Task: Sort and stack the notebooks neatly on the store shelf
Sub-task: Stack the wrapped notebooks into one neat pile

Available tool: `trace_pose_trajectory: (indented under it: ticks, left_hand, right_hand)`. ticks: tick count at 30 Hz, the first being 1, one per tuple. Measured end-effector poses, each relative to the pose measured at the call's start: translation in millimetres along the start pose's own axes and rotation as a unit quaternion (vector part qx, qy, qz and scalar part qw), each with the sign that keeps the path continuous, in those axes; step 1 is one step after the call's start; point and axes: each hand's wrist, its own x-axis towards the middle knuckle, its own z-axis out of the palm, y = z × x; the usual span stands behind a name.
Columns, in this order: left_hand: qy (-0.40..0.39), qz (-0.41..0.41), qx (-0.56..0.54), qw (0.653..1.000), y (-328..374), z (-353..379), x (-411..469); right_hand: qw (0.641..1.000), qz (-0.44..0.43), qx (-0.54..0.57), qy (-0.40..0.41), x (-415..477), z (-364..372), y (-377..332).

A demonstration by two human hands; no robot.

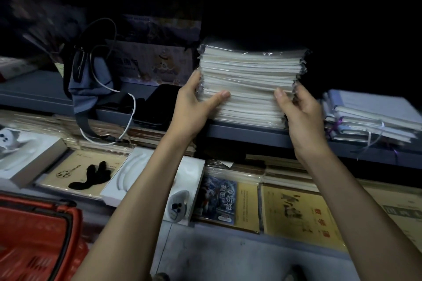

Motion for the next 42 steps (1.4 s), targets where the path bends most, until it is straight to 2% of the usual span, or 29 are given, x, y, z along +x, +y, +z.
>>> trace_pose_trajectory:
  ticks: [10, 19, 31, 36, 42]
  left_hand:
    - [0.041, -0.018, -0.039, 0.998, 1, 4, -1]
    - [0.054, -0.013, -0.021, 0.998, 1, 4, -5]
    - [0.077, -0.019, -0.07, 0.994, 4, 3, -7]
    - [0.08, -0.023, -0.053, 0.995, 6, 4, -7]
    - [0.064, 0.018, -0.024, 0.997, 13, 5, -9]
  right_hand:
    - [1.0, 0.0, 0.012, -0.015, 3, -2, 4]
    - [1.0, -0.017, -0.021, -0.01, 5, -4, 8]
    - [0.998, -0.035, -0.052, -0.009, 5, -1, 7]
    - [0.997, -0.014, -0.073, -0.006, 5, -1, 6]
    - [1.0, 0.017, -0.021, -0.01, 1, 5, 3]
